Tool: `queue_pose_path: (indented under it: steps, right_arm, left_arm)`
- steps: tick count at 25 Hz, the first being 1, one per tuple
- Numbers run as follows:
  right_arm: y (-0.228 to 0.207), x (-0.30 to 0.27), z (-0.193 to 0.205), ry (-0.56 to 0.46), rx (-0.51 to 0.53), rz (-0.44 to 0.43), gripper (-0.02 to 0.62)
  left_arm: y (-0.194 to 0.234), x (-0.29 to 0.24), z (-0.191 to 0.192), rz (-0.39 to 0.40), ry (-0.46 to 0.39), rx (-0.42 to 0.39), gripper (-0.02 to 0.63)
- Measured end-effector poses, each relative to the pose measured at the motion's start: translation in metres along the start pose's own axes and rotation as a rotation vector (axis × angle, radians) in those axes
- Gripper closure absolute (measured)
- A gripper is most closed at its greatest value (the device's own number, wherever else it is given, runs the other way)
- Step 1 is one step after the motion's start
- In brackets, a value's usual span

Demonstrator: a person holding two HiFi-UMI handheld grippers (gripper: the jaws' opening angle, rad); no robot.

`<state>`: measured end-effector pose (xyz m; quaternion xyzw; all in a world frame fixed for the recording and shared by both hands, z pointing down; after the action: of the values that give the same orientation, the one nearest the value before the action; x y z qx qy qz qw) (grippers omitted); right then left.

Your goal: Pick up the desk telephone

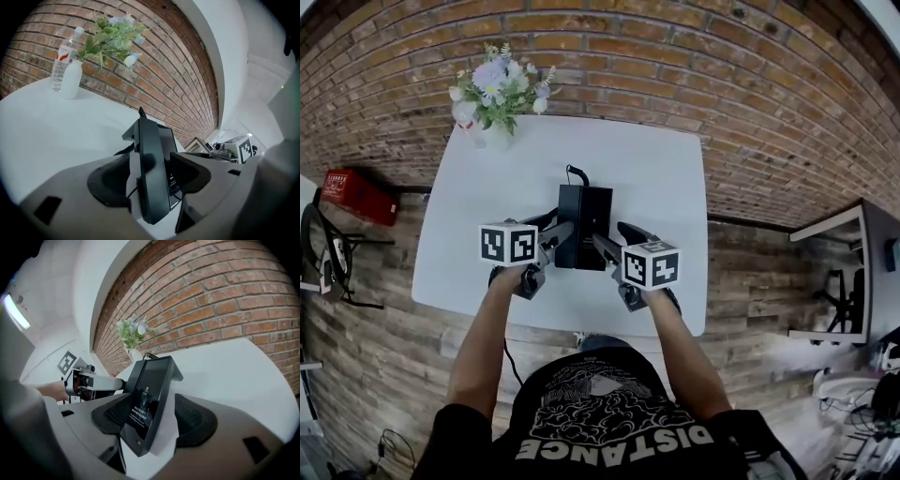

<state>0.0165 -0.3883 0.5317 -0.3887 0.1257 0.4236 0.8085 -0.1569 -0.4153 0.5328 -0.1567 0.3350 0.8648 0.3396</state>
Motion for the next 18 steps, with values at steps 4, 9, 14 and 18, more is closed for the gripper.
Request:
queue_pose_path:
  steps: [4,9,14,18]
  right_arm:
    - [-0.01,-0.017,0.004,0.038,-0.079,-0.042,0.325]
    - [-0.014,-0.03,0.012,0.094,-0.123,-0.086,0.325]
    - [-0.015,-0.035,0.012,0.12,-0.177,-0.143,0.325]
    - [-0.013,-0.038,0.015,0.14,-0.174,-0.15,0.327]
  left_arm:
    - [0.007,-0.013,0.0,0.062,0.022,0.035,0.354]
    - [0.01,-0.028,0.007,0.115,0.062,0.079,0.354]
    - [0.009,-0.035,0.008,0.145,0.074,0.14,0.354]
    - [0.009,-0.039,0.009,0.189,0.1,0.161,0.364]
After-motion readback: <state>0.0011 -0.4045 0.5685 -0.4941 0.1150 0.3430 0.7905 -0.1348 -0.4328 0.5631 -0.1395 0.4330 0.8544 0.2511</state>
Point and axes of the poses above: the fingertips, and each gripper's own axes: x backward along the fingers, y to its left, z out of its underside, the point moved 6 cm from there along x, backward along the fingers, and after that the axes turned 9 degrees about -x, right-handed, at the moved point
